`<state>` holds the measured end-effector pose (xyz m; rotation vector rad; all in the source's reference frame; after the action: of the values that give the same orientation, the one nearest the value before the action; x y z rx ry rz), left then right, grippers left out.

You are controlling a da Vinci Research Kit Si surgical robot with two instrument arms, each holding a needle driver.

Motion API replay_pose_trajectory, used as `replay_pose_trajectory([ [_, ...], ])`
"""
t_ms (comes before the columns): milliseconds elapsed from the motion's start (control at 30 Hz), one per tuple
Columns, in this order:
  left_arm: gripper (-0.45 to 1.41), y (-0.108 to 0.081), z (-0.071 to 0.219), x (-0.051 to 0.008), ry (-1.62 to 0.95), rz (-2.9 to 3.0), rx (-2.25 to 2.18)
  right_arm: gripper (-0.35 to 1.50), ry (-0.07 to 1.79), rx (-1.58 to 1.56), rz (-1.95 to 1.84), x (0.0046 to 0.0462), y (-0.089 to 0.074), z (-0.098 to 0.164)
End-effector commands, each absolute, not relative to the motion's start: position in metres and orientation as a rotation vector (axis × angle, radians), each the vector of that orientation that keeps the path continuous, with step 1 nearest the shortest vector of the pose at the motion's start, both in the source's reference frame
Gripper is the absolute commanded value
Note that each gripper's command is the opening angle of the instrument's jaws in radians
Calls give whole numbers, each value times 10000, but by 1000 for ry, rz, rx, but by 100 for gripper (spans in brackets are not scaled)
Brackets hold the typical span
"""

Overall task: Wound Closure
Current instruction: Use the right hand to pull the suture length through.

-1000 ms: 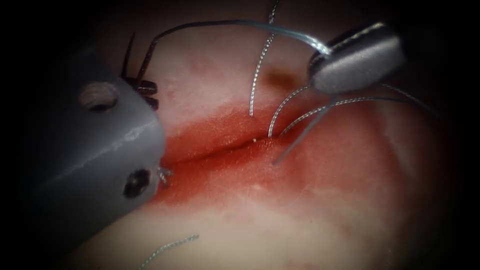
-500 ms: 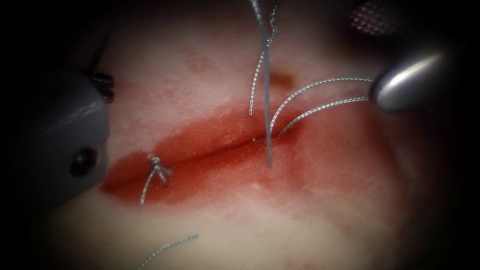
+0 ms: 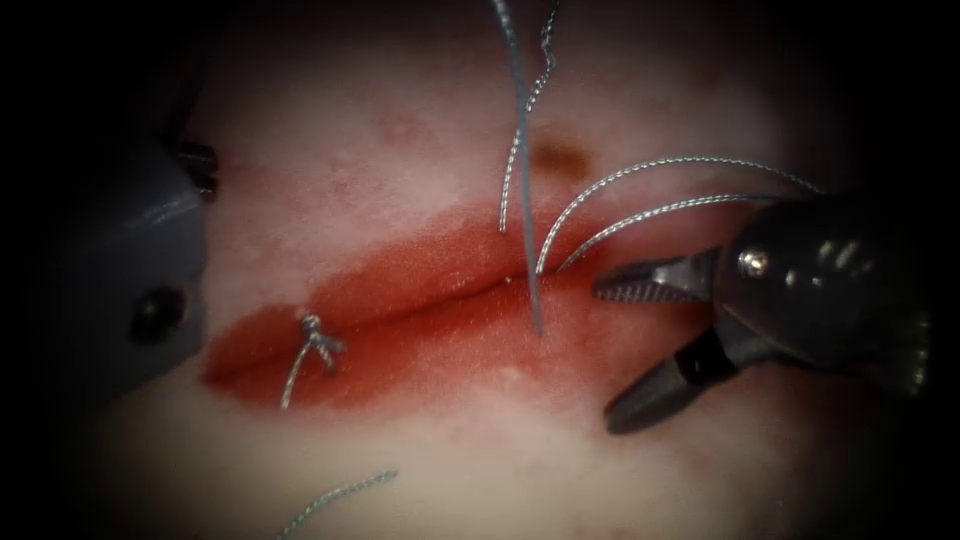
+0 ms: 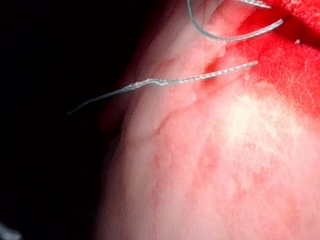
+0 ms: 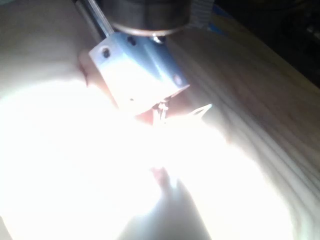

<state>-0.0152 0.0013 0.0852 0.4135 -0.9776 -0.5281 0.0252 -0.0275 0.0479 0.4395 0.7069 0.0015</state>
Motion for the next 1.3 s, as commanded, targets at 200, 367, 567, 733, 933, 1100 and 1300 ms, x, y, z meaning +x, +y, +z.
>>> replay_pose_trajectory([
  [200, -45, 24, 848, -156, -980, -527, 409, 69, 768, 355, 3, 281, -271, 492],
  [367, -45, 23, 848, -158, -980, -529, 410, -18, 750, 284, 12, 282, -270, 493],
  [567, -45, 22, 846, -158, -980, -529, 413, -35, 715, 260, 15, 283, -266, 493],
  [733, -45, 23, 845, -158, -980, -529, 416, -35, 728, 338, 68, 281, -249, 479],
  [933, -45, 22, 844, -159, -979, -531, 415, -35, 823, 324, 212, 273, -210, 432],
  [1100, -45, 21, 844, -160, -979, -531, 416, -35, 868, 194, 236, 259, -172, 378],
  [1300, -45, 20, 843, -163, -978, -533, 417, -35, 947, 88, 252, 246, -146, 320],
])
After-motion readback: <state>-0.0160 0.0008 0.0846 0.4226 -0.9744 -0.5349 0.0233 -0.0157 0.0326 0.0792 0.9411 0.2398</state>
